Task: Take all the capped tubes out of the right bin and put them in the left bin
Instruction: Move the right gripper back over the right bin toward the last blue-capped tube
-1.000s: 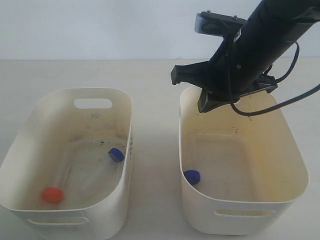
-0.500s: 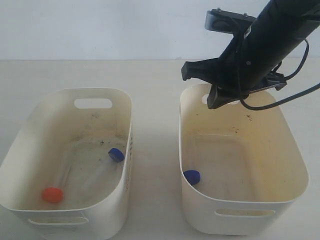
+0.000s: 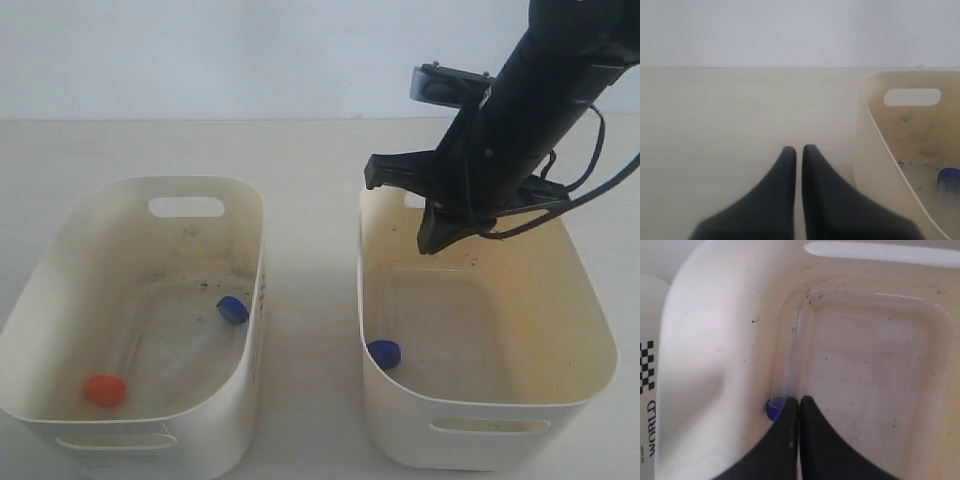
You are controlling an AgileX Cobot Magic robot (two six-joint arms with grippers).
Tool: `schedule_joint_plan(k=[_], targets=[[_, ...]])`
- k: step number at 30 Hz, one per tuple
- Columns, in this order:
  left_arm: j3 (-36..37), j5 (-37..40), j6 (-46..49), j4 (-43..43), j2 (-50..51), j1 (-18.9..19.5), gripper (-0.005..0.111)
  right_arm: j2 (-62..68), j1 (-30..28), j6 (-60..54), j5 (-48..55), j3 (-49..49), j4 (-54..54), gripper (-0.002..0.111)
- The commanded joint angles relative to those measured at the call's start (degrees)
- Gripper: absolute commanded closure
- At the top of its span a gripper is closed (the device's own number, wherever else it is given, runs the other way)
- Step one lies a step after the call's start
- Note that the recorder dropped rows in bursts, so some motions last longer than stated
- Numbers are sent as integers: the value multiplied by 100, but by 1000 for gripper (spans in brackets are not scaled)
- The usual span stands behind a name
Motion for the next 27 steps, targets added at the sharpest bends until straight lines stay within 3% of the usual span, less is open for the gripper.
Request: schedule_joint_plan(k=[1, 20, 23, 27], targets=[[15, 12, -12, -51, -22, -13, 103, 122, -34, 82, 80, 26, 30, 109], [15, 12, -12, -51, -22, -13, 103, 666, -34, 379, 298, 26, -427, 107], [15, 12, -12, -51, -22, -13, 103, 747, -34, 379, 298, 26, -472, 100], [15, 12, -12, -51, -22, -13, 103, 843, -34, 389, 298, 26, -506, 75]])
